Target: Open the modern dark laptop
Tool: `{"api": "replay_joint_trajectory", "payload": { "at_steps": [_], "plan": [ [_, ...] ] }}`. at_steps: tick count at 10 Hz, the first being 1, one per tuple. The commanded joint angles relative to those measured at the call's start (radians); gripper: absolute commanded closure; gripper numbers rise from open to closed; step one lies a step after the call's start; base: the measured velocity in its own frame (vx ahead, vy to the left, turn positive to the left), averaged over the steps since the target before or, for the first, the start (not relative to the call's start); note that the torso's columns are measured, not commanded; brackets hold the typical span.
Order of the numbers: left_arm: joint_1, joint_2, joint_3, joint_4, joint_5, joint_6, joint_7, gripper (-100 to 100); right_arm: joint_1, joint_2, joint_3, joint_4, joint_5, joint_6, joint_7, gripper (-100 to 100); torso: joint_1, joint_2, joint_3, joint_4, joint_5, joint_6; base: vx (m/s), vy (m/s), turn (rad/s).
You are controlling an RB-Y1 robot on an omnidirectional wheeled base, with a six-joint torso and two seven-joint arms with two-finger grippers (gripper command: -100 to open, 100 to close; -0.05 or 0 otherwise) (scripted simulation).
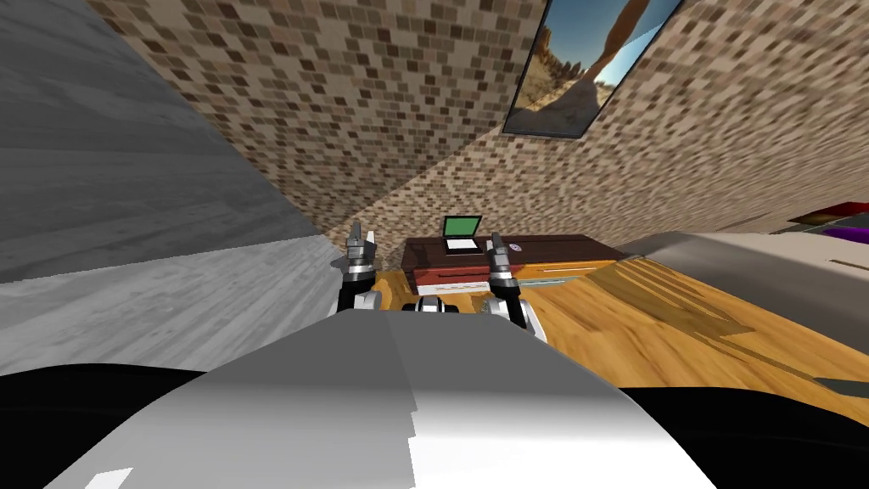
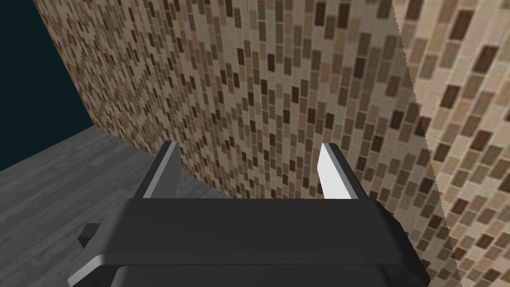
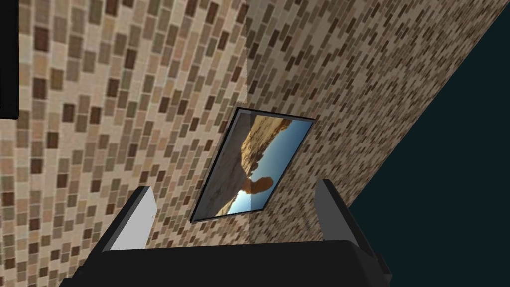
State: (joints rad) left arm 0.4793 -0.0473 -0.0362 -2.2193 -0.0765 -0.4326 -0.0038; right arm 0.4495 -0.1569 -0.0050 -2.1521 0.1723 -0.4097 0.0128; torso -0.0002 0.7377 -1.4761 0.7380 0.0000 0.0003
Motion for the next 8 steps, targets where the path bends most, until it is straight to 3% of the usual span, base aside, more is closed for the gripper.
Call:
{"api": "replay_joint_trajectory", "payload": {
  "at_steps": [1,8],
  "plan": [
    [0.000,0.000,0.000,0.000,0.000,0.000,0.000,0,-0.034,-0.028,-0.030,0.053,0.078,0.047,0.068,-100,0.000,0.000,0.000,0.000,0.000,-0.001,-0.028,0.060,0.189],
    [0.000,0.000,0.000,0.000,0.000,0.000,0.000,0,-0.084,-0.050,-0.082,0.137,0.243,0.117,0.166,-100,0.001,0.000,0.000,0.000,0.000,0.000,-0.021,0.041,0.104]
  ]
}}
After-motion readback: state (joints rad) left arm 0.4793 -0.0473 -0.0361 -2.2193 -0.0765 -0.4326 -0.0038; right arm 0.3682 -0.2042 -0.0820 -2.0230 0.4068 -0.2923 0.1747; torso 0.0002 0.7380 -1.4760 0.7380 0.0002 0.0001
